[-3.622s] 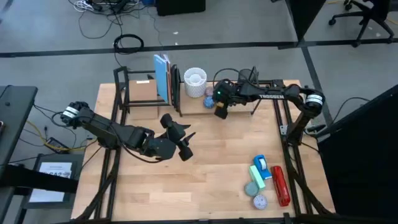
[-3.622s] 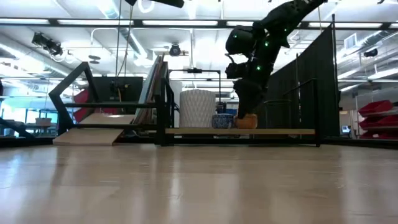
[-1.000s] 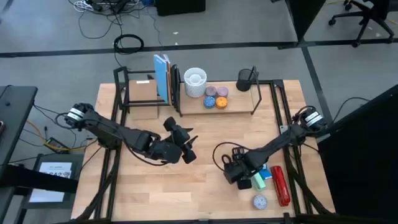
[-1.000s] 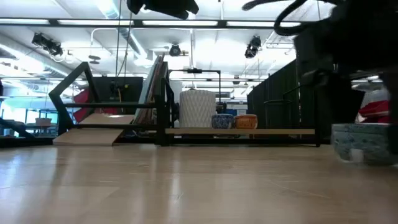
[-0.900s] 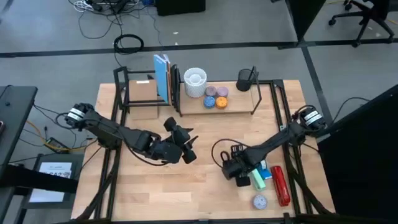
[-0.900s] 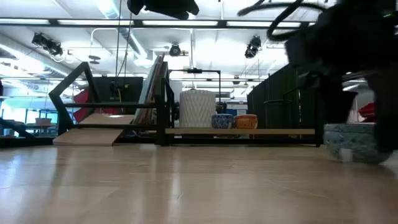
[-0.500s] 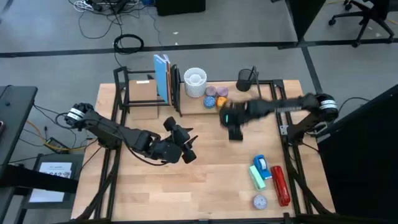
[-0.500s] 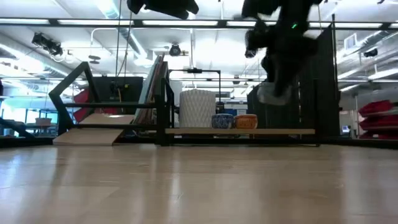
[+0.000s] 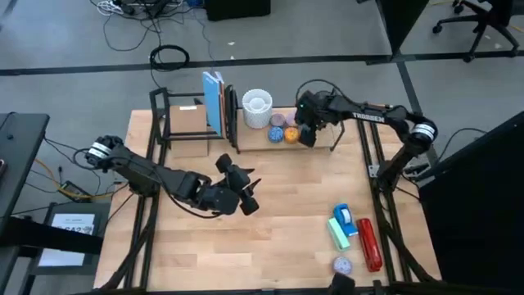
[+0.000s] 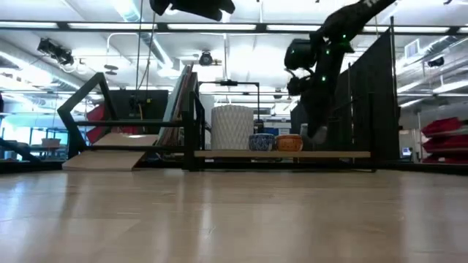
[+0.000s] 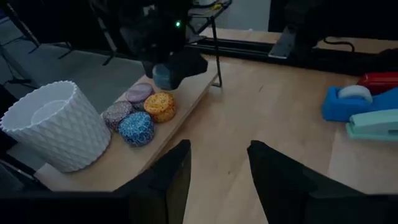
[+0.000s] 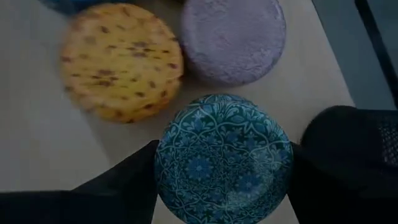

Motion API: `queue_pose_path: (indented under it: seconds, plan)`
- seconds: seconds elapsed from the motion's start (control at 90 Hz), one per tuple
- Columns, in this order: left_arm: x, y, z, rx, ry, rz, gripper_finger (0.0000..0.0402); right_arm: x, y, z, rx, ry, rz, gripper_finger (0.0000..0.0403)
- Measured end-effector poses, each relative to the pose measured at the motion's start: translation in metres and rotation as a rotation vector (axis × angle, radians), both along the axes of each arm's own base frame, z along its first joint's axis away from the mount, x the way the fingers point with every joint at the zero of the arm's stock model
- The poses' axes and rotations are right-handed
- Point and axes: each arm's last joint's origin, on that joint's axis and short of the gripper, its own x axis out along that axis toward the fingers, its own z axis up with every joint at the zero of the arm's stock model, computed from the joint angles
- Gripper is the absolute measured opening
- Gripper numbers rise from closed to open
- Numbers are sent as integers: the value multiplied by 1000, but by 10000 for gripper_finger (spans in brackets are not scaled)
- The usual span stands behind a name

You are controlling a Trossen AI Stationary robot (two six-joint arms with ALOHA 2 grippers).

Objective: Stock shelves
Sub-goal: Put the green scented candle on the shelf, then put the white scented candle on the shelf

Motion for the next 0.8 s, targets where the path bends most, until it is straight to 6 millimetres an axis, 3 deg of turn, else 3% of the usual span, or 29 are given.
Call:
queue_pose_path:
  seconds: [0.078, 0.3, 0.533, 0.667, 0.8]
  plan:
    - [0, 0, 0, -1, -1, 0, 142, 0, -2, 0, -48, 31, -22, 255]
    - [0, 0, 0, -2, -4, 0, 142, 1, -4, 4, -142, 39, -56, 334]
    - [0, 0, 0, -2, -4, 0, 142, 3, 1, 6, -142, 27, -51, 343]
    - [0, 0, 0, -2, -4, 0, 142, 2, 23, 27, -163, -29, 11, 344]
    - [0, 0, 0, -1, -3, -1, 142, -4, 65, 59, -158, -117, 152, 345]
